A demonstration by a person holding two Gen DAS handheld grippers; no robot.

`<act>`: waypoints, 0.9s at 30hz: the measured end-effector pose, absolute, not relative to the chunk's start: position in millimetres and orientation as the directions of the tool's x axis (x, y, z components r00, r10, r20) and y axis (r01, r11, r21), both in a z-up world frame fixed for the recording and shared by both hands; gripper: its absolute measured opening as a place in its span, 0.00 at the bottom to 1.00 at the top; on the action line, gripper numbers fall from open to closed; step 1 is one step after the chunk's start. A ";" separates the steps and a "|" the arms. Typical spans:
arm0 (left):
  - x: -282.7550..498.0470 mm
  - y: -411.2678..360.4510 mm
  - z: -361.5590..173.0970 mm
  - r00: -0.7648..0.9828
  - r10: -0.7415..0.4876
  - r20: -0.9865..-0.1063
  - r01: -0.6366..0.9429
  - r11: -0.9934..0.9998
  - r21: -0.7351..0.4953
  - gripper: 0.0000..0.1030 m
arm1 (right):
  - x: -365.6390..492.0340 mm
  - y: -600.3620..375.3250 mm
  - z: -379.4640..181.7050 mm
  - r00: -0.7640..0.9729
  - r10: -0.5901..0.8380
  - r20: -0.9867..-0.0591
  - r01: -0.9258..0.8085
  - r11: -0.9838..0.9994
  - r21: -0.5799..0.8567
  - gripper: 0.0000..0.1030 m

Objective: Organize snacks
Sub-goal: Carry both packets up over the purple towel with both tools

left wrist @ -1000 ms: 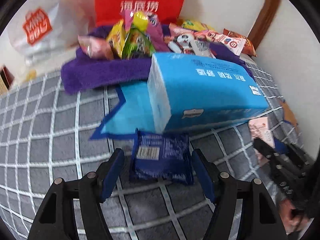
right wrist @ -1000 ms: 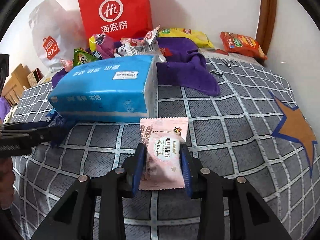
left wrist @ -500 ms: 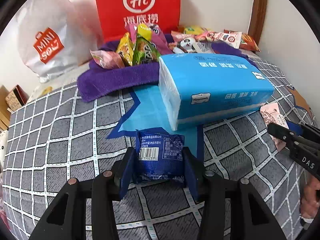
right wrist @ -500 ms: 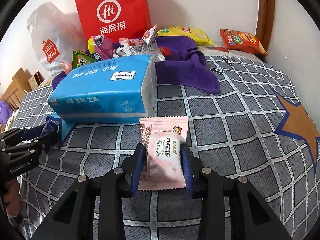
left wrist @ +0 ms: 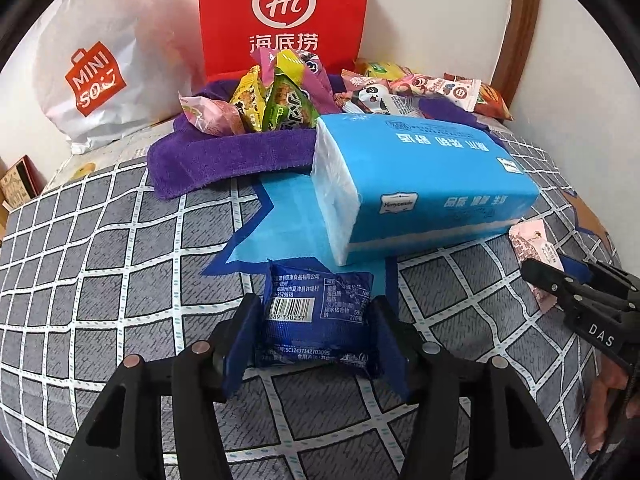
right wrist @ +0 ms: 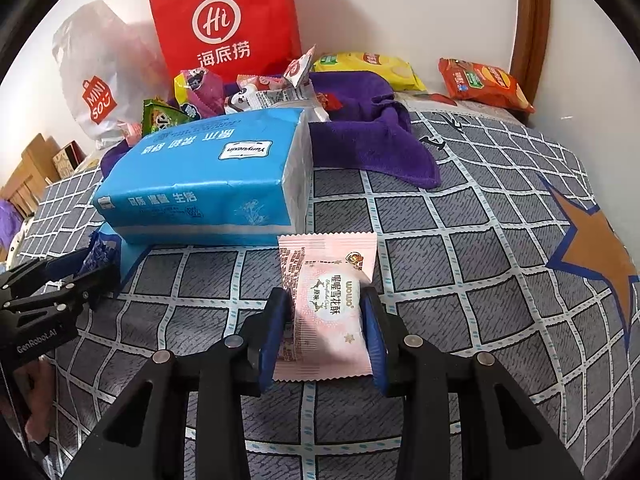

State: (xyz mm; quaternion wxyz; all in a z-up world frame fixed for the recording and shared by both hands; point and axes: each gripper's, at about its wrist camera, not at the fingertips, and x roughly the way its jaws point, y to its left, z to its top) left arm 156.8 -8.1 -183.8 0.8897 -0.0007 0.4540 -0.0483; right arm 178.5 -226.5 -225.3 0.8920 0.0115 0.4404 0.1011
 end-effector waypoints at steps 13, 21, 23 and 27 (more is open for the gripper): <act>156.8 -12.8 -183.9 0.578 -0.060 -0.814 0.088 0.996 -0.011 0.54 | 179.9 -227.3 -224.9 0.586 0.196 -0.786 -0.179 0.978 0.111 0.38; 156.7 -13.5 -184.2 0.575 -0.059 -0.816 0.093 0.996 -0.007 0.55 | 179.7 -228.2 -223.1 0.581 0.208 -0.787 -0.178 0.976 0.126 0.38; 157.3 -13.4 -184.1 0.575 -0.058 -0.816 0.093 0.996 -0.006 0.55 | 180.4 -229.2 -223.1 0.581 0.211 -0.787 -0.181 0.975 0.128 0.38; 157.0 -13.6 -183.8 0.574 -0.058 -0.817 0.095 0.995 -0.004 0.55 | 180.1 -229.8 -222.9 0.580 0.214 -0.786 -0.181 0.975 0.132 0.38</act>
